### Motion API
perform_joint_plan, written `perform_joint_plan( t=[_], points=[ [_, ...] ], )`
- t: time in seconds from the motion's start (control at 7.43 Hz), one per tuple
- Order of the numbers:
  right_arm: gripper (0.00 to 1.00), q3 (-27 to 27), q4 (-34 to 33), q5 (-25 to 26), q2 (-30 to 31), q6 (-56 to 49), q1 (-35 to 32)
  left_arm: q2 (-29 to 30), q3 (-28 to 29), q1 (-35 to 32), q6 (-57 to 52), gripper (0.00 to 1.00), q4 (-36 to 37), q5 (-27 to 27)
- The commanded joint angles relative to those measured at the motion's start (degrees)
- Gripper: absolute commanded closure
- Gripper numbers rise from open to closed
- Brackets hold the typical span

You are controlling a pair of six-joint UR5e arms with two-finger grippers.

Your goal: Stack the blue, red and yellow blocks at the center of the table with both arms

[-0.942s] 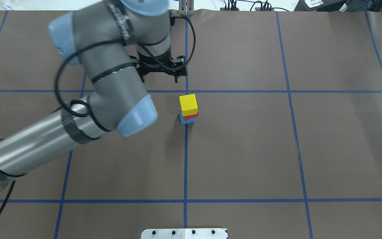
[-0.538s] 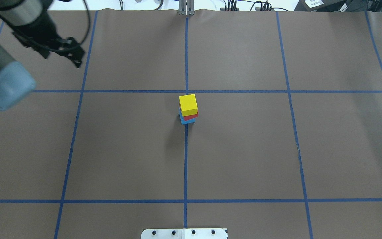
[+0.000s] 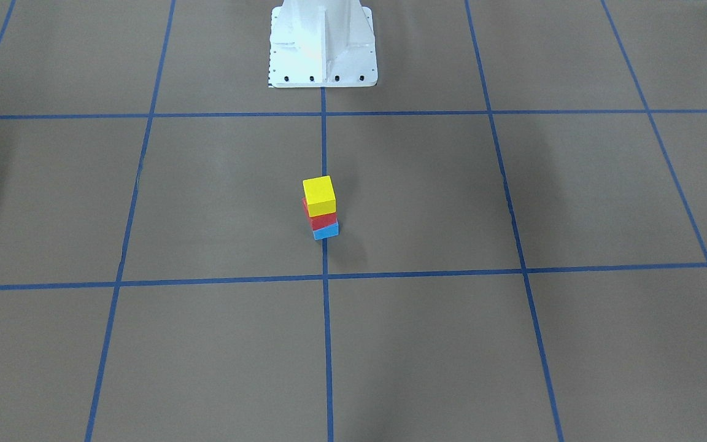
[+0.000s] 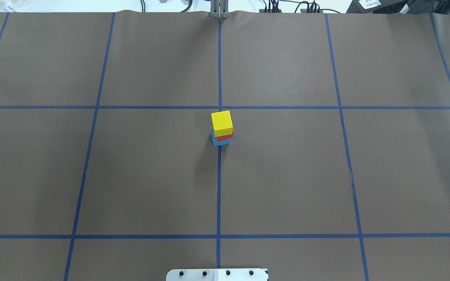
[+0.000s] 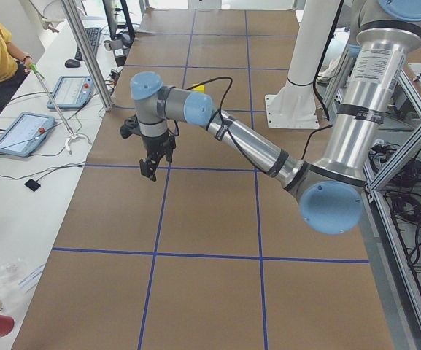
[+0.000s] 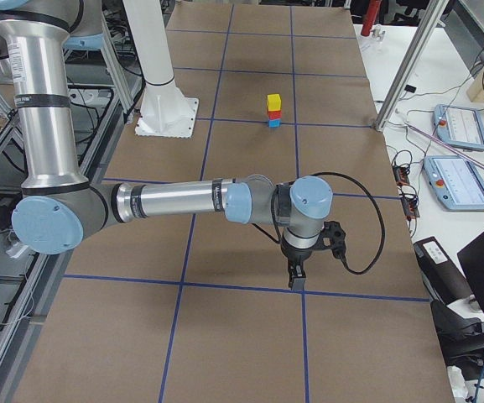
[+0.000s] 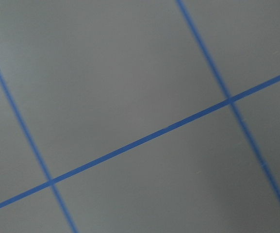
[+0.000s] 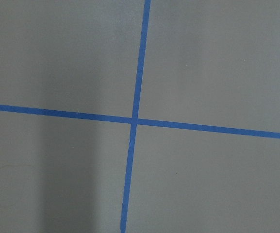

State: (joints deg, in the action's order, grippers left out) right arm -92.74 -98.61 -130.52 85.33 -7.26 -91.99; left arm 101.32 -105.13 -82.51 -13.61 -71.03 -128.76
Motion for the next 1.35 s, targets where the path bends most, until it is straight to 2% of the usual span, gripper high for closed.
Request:
perform_joint_plan(
  t=[0.0, 0.13, 0.4, 0.54, 0.67, 1.21],
  points=[
    [0.0, -0.2, 0.0, 0.0, 0.8, -0.1, -0.4, -6.6, 7.2, -2.3, -1.9, 0.0, -8.6, 0.4],
    [0.0, -0.3, 0.0, 0.0, 1.2, -0.1, -0.6, -8.8, 9.3, -4.9, -2.1, 0.01, -14.2, 0.2],
    [0.0, -0.4, 0.0, 0.1, 1.3, -0.1, -0.6, -17.1, 7.8, -8.0, -2.2, 0.01, -22.2, -0.9],
    [0.0, -0.4, 0.1, 0.0, 1.6, -0.1, -0.7, -17.6, 5.0, -8.4, -1.3, 0.0, -18.9, -3.3],
    [0.0, -0.5, 0.0, 0.0, 1.7, -0.1, -0.7, -17.2, 5.1, -8.4, -1.0, 0.0, -15.1, -3.3],
    [0.0, -0.4, 0.0, 0.2, 1.7, 0.0, -0.7, -16.7, 7.4, -8.2, -1.3, 0.0, -16.4, -2.5]
  ],
)
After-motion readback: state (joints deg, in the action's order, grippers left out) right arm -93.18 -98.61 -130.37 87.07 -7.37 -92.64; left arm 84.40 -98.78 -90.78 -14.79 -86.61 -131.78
